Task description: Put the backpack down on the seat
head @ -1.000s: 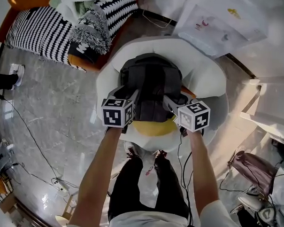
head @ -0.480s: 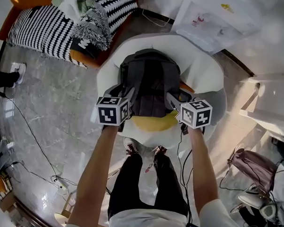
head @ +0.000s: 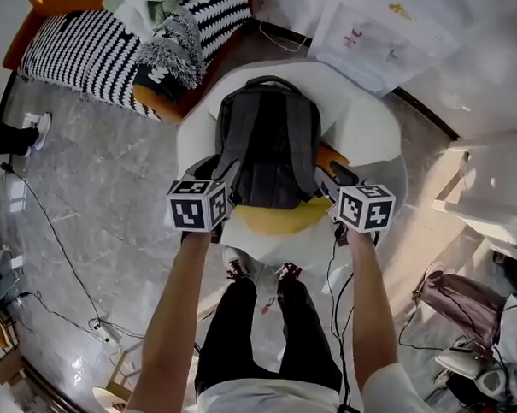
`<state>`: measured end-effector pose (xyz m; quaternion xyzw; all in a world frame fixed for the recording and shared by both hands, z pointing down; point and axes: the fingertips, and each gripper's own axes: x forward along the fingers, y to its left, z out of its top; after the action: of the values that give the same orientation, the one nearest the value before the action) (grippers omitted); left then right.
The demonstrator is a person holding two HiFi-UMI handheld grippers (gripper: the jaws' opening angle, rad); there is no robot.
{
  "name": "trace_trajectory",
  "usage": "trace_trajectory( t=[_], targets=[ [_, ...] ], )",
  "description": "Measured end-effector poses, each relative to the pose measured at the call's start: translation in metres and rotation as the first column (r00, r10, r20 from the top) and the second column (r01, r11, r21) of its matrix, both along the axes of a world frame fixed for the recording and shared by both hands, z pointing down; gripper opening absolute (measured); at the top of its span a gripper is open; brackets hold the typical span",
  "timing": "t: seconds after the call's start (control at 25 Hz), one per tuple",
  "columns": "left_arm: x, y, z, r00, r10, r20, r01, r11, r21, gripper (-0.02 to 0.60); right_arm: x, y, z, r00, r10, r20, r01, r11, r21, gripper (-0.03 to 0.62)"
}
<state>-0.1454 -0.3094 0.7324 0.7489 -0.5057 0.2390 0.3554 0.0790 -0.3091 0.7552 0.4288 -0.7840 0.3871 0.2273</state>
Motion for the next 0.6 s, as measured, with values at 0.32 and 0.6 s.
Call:
trace_trajectory(
  t=[0.32, 0.6],
  targets=[
    [0.011, 0.026, -0.025, 0.999, 0.04, 0.009, -0.04, 0.998, 0.047, 0.157, 0.015, 0.029, -0.027, 0.998, 0.052, 0.026, -0.052, 0.999, 0.01, 0.169],
    [0.01, 0.048, -0.045, 0.999, 0.04, 0.025, -0.042, 0.996, 0.077, 0.116, 0.015, 0.052, -0.061, 0.999, 0.039, 0.03, -0.041, 0.998, 0.053, 0.166]
  ],
)
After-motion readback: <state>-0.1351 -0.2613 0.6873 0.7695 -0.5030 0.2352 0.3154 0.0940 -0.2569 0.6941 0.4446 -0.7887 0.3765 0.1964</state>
